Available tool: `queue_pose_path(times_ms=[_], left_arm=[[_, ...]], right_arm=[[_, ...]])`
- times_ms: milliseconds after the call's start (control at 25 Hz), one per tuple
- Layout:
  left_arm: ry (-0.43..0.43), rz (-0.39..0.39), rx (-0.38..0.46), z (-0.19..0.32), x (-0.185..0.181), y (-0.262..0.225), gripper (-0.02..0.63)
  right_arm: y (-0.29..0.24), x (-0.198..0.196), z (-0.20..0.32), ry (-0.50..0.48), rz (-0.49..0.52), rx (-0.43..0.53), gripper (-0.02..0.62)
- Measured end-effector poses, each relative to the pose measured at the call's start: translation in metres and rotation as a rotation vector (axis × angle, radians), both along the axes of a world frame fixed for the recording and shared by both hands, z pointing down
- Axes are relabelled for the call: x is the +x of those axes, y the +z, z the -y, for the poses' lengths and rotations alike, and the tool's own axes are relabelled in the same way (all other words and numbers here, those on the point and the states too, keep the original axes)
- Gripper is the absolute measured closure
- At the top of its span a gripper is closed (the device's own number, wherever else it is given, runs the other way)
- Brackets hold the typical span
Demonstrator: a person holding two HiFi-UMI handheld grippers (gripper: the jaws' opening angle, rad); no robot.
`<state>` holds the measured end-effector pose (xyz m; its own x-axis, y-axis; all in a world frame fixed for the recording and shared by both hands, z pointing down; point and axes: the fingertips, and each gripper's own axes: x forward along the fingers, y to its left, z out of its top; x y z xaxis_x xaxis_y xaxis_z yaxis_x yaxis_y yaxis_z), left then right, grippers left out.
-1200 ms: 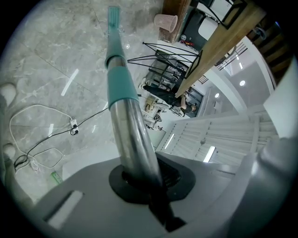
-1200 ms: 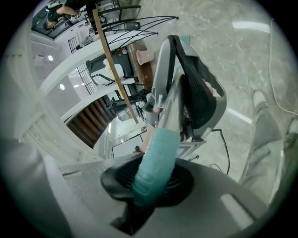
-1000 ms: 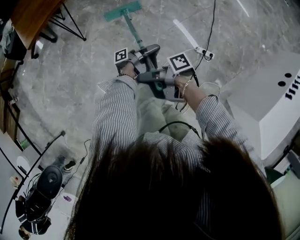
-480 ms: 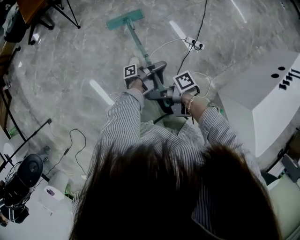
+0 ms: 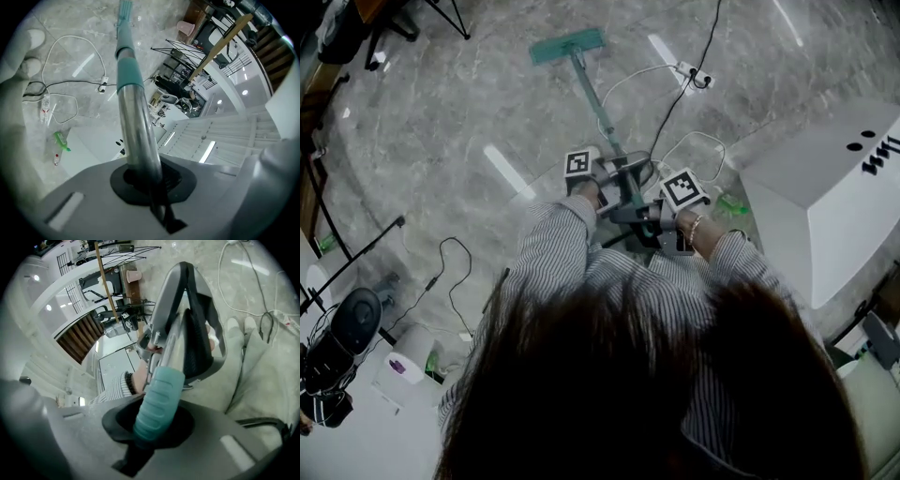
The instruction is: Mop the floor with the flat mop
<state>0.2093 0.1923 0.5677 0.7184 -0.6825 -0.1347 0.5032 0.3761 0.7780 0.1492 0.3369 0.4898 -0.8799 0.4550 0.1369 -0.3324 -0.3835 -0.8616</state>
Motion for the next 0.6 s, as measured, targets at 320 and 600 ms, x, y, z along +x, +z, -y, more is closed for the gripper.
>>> queue_pose_path(times_ms=[320,600], left_arm=[[0.023,0.027,-0.017,-0.007,-0.003,0.008,0.598],[0.019,0.027,-0.029,-0.003,-0.002,0.012,0.598]], right_arm=[[0.004,-0.007,-0.004,0.040,0.007,-0.023,0.563],[0.009,-0.007,0.001,0.065,0.009,-0.029,0.565]])
